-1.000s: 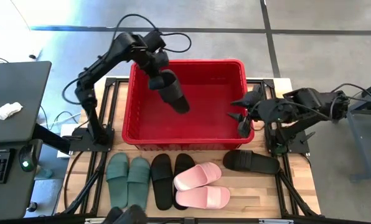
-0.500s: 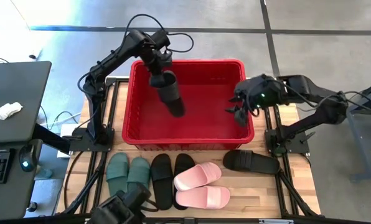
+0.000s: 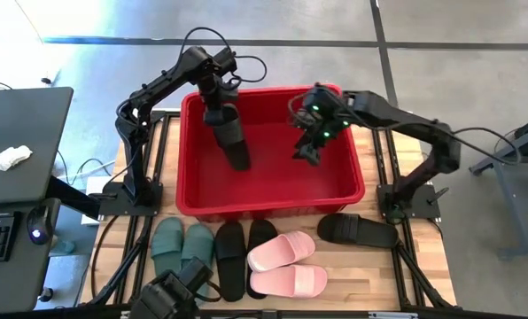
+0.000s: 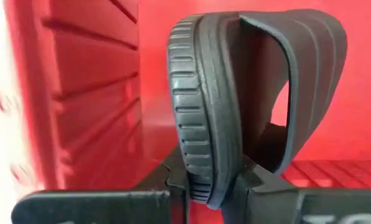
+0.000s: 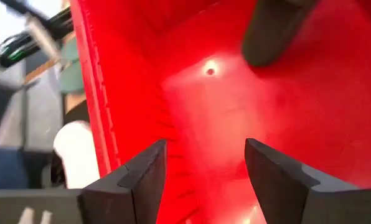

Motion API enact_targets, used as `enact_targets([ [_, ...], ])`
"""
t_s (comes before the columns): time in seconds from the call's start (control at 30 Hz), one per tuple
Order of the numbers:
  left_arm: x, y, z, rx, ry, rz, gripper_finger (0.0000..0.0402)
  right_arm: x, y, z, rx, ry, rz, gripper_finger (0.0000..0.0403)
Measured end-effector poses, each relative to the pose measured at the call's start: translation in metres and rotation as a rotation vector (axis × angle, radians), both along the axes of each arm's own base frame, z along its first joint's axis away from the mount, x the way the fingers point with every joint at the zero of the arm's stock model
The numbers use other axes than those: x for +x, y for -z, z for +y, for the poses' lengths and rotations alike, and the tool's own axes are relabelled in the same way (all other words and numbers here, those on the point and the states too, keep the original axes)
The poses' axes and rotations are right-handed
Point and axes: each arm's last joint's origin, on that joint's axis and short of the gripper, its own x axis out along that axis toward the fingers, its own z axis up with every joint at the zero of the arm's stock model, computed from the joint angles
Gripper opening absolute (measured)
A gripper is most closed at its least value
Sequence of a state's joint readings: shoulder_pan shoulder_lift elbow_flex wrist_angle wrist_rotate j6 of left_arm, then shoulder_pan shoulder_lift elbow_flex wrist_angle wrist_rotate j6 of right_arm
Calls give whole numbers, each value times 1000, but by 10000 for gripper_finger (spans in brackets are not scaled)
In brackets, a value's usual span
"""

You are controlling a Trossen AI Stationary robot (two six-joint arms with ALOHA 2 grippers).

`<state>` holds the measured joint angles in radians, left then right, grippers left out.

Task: Pick and place slides into bin
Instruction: Put the black slipper into the red bin

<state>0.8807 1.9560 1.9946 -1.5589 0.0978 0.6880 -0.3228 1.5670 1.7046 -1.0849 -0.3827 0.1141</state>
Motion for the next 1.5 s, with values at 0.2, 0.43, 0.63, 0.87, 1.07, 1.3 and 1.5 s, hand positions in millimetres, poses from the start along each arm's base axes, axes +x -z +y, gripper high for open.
enact_targets([
  [0.2,4,-11,-7,-59,43,-98,37,7,23,-42,-25,-102,-9,206],
  [0.43,5,-22,-6,-45,-32,-143,34,2,49,-90,45,-80,22,206],
  [0.63,7,-20,-8,-110,-37,-200,36,5,61,-123,-138,7,45,206],
  [0.87,7,-21,-8,-146,-34,-247,33,5,58,-142,-522,45,118,206],
  [1.07,9,-22,-10,-184,-26,-292,39,-5,56,-158,-629,-7,132,206],
  [1.3,12,-22,-13,-215,-21,-320,39,-22,64,-176,-552,41,178,206],
  [1.5,15,-22,-15,-198,-12,-299,50,-28,69,-179,-477,23,172,206],
])
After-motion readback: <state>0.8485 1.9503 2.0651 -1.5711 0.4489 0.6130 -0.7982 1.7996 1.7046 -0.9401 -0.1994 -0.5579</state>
